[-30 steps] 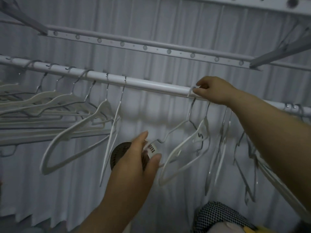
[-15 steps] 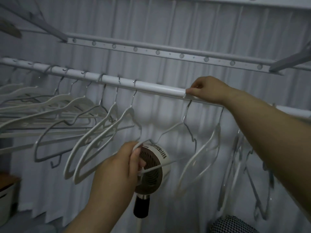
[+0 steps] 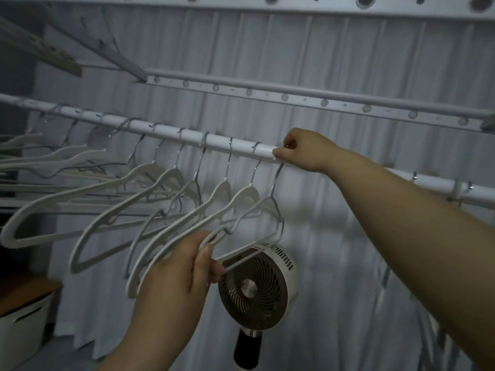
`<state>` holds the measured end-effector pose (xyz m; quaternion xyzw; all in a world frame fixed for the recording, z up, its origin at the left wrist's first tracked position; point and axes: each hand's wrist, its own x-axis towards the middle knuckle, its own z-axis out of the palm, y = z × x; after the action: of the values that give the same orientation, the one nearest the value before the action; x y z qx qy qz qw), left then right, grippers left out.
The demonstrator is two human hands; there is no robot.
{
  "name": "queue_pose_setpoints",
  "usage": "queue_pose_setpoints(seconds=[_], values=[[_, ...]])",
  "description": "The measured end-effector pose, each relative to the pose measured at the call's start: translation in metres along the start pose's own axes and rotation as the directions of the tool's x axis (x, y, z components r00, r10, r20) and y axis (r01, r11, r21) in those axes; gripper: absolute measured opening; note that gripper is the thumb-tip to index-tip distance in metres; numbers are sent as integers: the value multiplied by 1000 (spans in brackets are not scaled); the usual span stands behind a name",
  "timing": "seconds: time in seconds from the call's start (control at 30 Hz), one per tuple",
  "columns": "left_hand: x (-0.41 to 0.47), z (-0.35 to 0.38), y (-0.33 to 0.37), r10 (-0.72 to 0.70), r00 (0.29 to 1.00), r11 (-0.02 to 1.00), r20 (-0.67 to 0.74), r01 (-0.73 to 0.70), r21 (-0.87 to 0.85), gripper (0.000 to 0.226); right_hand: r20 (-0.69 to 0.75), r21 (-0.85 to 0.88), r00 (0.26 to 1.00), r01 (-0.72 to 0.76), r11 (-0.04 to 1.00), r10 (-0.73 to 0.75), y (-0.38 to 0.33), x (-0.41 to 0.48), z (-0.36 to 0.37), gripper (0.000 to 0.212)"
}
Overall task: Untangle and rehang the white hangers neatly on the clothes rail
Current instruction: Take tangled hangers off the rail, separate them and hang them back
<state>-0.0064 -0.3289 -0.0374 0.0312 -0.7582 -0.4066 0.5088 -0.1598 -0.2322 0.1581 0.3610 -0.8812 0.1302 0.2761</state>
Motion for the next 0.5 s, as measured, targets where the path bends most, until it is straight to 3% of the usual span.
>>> queue_pose_setpoints(seconds=[0.5], values=[[6,-20,-4,-11,1000,1000,28,10,25,29,6,68,1000,-23,997,23,-6,1,1,40]])
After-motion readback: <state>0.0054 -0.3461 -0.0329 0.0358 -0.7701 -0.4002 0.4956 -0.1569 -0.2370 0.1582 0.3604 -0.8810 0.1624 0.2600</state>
